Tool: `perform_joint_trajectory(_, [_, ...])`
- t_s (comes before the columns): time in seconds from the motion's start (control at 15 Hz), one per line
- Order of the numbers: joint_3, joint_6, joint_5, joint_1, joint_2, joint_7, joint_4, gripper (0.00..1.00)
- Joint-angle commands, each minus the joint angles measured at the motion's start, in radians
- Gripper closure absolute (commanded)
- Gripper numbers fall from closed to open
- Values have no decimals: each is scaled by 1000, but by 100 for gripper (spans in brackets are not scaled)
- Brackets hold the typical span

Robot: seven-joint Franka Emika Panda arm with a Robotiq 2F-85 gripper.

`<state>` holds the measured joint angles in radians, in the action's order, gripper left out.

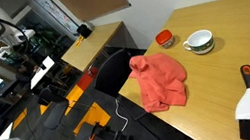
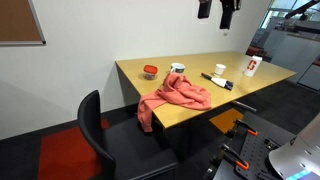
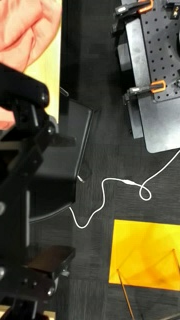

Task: Remove the red lid from the bowl and place it on the right side of the table

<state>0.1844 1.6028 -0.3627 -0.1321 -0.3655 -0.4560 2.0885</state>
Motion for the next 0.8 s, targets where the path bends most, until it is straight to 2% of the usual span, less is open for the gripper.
perform_joint_trajectory(0.0, [8,-4,-2,10,0,2,-3,0])
perform_joint_trajectory(0.4, [6,12,8,17,-1,1,-4,0])
perform_joint_trajectory(0.73, [-64,95,42,89,63,42,-61,0])
